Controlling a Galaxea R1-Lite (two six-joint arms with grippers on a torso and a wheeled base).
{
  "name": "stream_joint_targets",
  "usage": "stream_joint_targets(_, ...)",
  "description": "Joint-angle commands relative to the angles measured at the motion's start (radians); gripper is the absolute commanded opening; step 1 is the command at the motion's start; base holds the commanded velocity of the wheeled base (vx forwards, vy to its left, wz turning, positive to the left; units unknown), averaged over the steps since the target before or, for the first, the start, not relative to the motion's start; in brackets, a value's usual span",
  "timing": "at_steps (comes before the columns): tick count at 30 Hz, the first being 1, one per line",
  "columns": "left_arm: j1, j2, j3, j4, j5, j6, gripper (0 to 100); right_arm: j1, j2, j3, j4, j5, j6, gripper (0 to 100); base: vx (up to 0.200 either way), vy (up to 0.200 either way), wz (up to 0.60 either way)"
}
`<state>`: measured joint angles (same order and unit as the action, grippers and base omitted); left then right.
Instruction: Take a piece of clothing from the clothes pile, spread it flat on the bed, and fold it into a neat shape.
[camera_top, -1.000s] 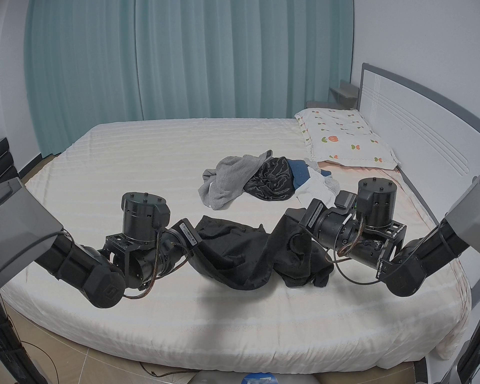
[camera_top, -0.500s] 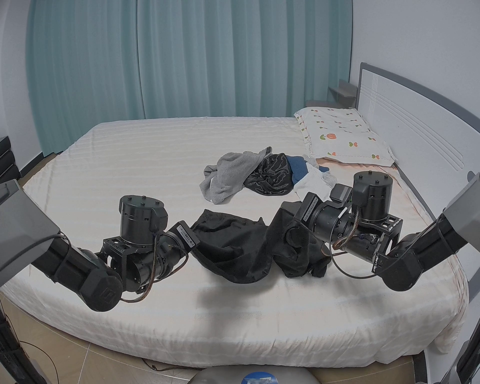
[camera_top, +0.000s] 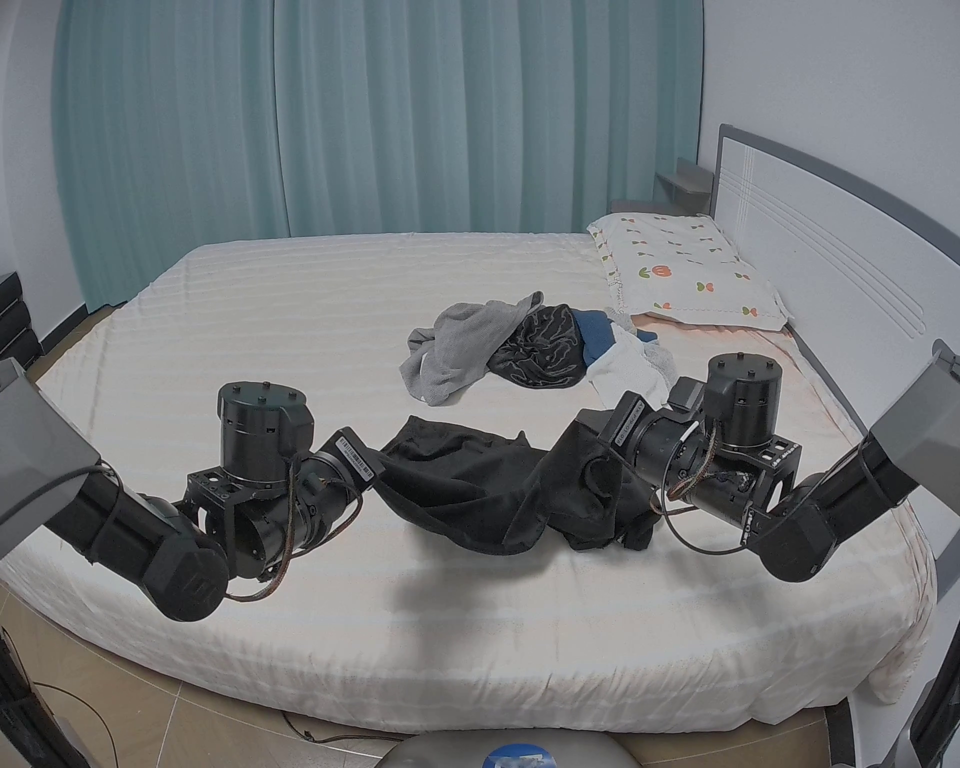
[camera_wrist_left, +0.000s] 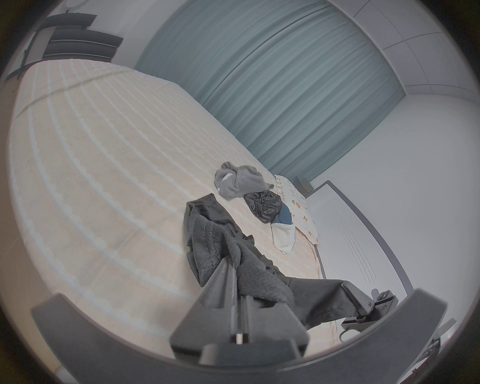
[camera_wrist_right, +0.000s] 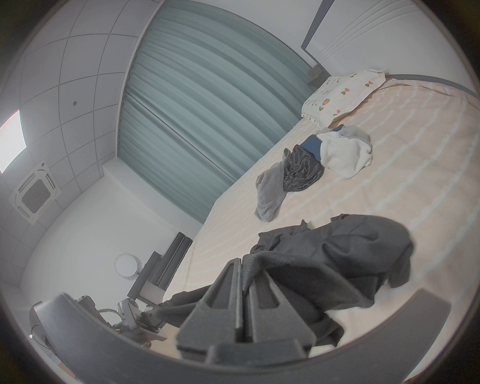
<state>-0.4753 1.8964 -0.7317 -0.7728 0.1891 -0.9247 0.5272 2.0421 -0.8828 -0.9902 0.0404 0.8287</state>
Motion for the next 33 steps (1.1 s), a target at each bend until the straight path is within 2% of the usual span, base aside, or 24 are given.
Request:
stream_joint_targets(1, 0.001, -0.033, 0.011, 0.0, 0.0, 0.0, 0, 0.004, 0.01, 0.002, -0.008, 0.001, 0.0, 0, 0.0, 0.2, 0.0)
stream_joint_targets(11, -0.006, -0.037, 0.015, 0.0, -0.002, 0.0, 0, 0.01, 0.016, 0.001, -0.024, -0.002, 0.001, 0, 0.0, 0.2, 0.0)
stream_joint_targets(18, -0.011, -0.04, 0.031, -0.002, -0.004, 0.004, 0, 0.004, 0.012, 0.002, -0.05, -0.045, -0.042, 0, 0.0, 0.2, 0.0)
stream_joint_targets(33, -0.025, -0.06, 0.037, -0.002, -0.008, 0.004, 0, 0.005, 0.006, 0.019, -0.084, -0.053, -0.063, 0, 0.0, 0.2, 0.0)
